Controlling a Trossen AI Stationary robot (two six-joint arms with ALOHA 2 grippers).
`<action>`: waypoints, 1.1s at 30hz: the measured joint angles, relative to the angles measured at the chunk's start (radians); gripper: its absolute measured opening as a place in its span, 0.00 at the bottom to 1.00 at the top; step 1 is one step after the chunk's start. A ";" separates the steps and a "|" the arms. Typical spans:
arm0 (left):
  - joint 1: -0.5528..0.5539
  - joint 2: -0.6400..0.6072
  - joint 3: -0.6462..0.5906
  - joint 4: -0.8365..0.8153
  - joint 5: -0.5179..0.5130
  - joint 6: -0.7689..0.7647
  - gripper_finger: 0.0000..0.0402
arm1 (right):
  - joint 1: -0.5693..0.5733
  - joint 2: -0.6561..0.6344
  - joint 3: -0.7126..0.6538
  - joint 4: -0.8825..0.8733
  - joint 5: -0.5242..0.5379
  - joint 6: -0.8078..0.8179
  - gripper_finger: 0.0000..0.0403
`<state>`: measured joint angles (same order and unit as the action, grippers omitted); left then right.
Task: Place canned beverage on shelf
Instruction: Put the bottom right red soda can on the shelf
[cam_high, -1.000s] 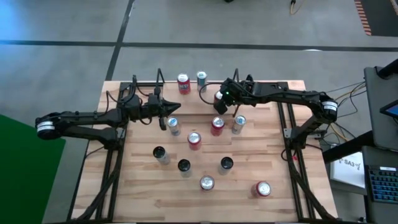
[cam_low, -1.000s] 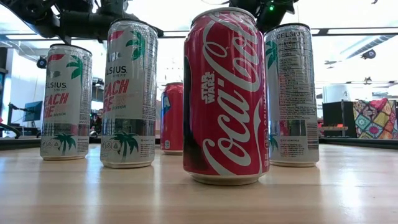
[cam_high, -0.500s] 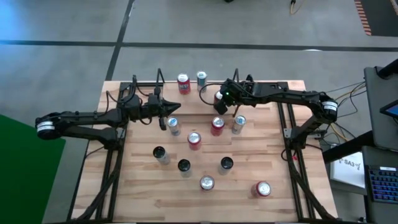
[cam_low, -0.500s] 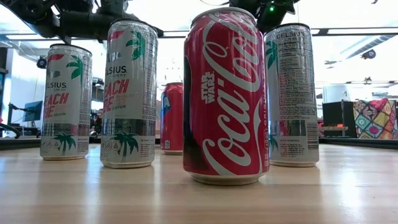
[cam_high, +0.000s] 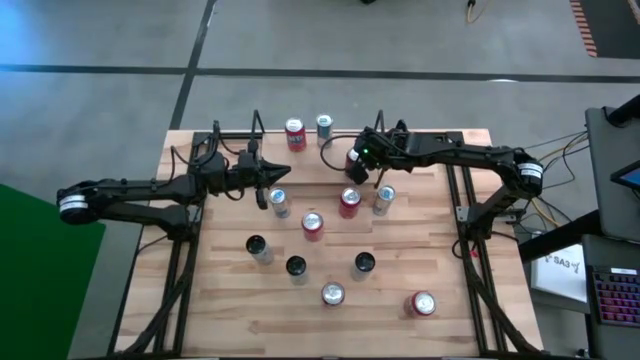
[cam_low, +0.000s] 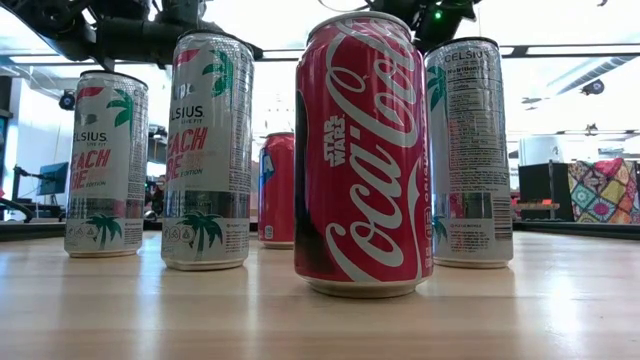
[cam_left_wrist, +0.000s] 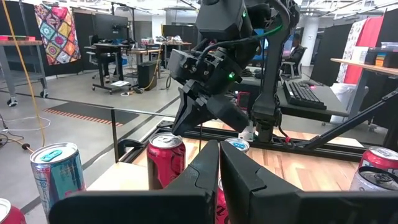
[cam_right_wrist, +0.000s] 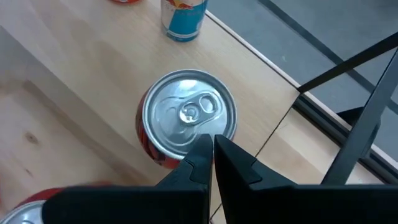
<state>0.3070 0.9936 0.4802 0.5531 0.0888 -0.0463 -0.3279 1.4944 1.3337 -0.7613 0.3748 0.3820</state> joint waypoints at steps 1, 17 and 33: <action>0.000 0.000 0.000 0.000 0.000 0.000 0.00 | 0.000 0.000 0.002 0.000 0.000 0.000 0.02; 0.000 0.000 0.000 0.000 0.000 0.000 0.00 | 0.000 -0.002 0.049 0.011 -0.086 0.004 0.02; 0.000 0.000 0.000 0.000 0.000 0.000 0.00 | 0.000 0.008 0.030 -0.020 -0.089 0.026 0.02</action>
<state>0.3072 0.9936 0.4801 0.5526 0.0891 -0.0467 -0.3279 1.5021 1.3641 -0.7811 0.2855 0.4084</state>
